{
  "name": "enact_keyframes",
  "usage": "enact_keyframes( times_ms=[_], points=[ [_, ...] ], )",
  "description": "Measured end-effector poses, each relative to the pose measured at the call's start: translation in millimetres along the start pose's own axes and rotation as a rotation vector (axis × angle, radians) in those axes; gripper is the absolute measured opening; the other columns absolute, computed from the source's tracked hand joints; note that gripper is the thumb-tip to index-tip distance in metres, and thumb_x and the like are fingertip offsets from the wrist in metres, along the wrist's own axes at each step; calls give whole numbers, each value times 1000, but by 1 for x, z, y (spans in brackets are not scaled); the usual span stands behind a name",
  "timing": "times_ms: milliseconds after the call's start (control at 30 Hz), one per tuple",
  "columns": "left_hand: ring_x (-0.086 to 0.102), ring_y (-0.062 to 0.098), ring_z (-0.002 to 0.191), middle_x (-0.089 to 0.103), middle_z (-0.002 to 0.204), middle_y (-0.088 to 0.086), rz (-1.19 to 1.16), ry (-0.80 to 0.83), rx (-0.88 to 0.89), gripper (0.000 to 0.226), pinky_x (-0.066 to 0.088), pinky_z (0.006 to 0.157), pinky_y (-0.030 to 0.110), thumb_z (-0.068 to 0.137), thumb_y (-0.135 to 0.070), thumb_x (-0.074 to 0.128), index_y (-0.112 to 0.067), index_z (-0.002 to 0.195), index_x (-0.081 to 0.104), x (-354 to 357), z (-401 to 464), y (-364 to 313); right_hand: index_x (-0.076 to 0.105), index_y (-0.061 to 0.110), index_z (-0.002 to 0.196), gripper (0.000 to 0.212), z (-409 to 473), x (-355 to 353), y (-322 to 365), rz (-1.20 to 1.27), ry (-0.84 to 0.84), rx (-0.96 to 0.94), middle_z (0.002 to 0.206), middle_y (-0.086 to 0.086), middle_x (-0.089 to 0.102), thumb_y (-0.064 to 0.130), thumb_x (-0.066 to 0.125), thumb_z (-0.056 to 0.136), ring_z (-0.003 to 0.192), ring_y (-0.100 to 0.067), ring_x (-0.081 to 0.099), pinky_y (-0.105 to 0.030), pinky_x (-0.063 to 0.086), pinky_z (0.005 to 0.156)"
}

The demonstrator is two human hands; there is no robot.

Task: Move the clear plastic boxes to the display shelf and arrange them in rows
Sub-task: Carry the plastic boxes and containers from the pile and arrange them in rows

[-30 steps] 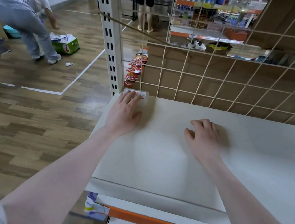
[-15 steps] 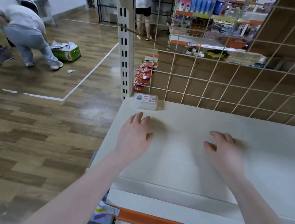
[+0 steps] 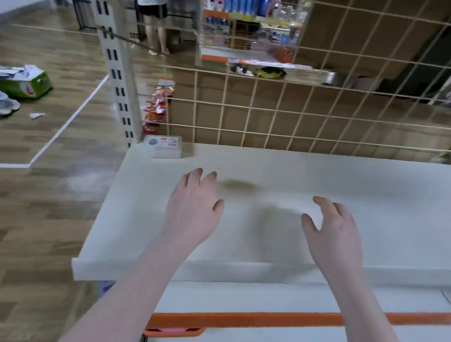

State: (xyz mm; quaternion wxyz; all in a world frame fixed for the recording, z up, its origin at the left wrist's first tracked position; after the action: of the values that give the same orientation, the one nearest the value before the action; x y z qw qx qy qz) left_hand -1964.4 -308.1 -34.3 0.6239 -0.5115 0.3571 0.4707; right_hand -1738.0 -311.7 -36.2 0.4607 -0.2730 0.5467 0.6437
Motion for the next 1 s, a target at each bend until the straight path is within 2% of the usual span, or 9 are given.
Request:
enact_keyframes(
  times_ms=[200,467,633,767,1000],
  points=[
    [32,30,132,34,146,11,15,1,42,53,31,105,35,93,-32,50,-15,141,36,1,1,-68,48,11,134,46,-7,-45,-57,-51,-97,46,126,-14,52,25,57,91,115,-32,45,-36,34,93],
    [33,25,130,36,143,6,-93,0,86,50,35,100,35,94,-32,49,-15,140,37,28,-14,-219,53,4,127,43,-26,-125,-193,-73,-234,126,118,-19,56,20,61,88,107,-37,50,-40,38,88],
    [30,25,133,34,146,4,-147,37,105,52,34,103,36,95,-33,49,-17,142,35,63,-31,-319,55,4,125,42,-37,-174,-288,-65,-286,192,115,-19,57,18,63,87,107,-37,48,-40,36,87],
    [30,25,134,34,147,4,-173,79,144,53,33,106,37,94,-33,51,-19,143,35,87,-39,-389,60,1,116,37,-44,-206,-349,-64,-323,225,104,-20,60,16,67,83,96,-40,54,-42,40,81],
    [28,25,134,33,146,5,-206,126,215,53,30,106,37,93,-31,50,-18,143,35,112,-37,-482,53,9,128,41,-44,-245,-420,-10,-333,315,119,-11,54,23,58,89,113,-29,47,-34,36,91]
  ],
)
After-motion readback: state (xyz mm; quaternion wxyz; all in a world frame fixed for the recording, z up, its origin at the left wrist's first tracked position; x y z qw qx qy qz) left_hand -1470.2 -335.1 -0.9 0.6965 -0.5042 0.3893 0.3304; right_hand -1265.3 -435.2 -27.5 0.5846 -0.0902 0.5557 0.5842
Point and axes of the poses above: each hand's wrist, its own z-axis towards the middle knuckle, its own x-axis out of the palm, y = z × x, the point moved 3 cm from there along z, towards the middle knuckle
